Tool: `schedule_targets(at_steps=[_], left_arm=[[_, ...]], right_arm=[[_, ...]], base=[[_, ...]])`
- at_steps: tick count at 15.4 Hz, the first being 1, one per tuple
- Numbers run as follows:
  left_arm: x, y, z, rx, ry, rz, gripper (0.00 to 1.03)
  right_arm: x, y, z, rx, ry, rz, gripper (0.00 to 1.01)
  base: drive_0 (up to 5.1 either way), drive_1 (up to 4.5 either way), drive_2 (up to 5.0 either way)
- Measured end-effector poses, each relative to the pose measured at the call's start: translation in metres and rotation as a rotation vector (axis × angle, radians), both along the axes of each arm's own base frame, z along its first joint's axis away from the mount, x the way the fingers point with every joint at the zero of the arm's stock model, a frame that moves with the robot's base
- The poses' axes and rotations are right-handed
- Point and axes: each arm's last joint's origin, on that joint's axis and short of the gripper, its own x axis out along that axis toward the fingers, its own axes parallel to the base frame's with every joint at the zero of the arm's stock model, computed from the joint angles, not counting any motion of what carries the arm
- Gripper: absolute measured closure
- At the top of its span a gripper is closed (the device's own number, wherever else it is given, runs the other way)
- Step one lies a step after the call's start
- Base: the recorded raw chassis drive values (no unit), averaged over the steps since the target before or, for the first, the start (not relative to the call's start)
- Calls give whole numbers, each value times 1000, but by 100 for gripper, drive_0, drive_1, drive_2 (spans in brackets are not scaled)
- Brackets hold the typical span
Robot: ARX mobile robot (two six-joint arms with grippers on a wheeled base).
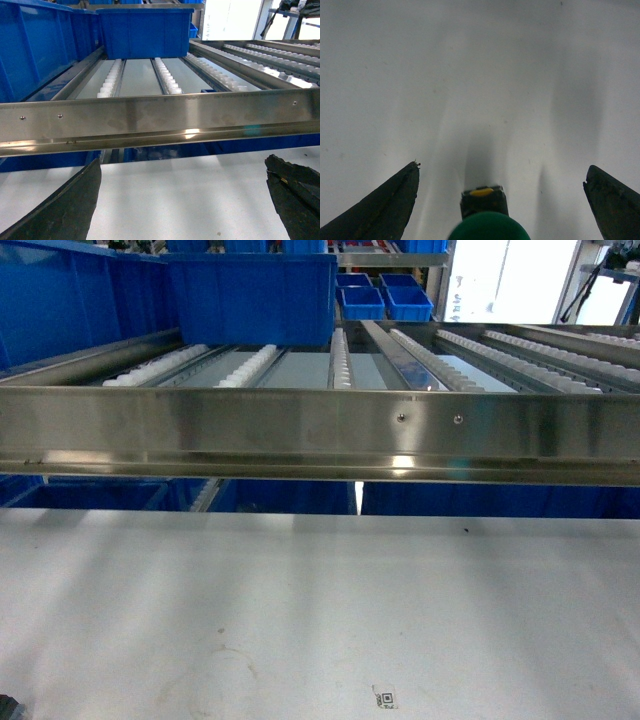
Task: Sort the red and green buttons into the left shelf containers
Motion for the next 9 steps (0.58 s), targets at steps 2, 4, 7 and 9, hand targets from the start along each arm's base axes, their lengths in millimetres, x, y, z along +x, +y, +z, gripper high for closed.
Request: schedule_targets(at_steps=[2, 4, 7, 9], left_arm=[[0, 0, 0, 0, 0, 0, 5], [0, 0, 0, 0, 0, 0, 5], [0, 0, 0, 0, 0, 0, 5], [0, 0, 0, 0, 0, 0, 5]], right_arm=[[-3, -8, -9, -10, 22, -11, 3], [-8, -7, -21, -6, 47, -8, 3], [-16, 0, -36, 7, 81, 12, 3], [-12, 3, -37, -5, 51, 25, 3]], base=[[0, 0, 0], [0, 0, 0], [0, 0, 0], [0, 0, 0]])
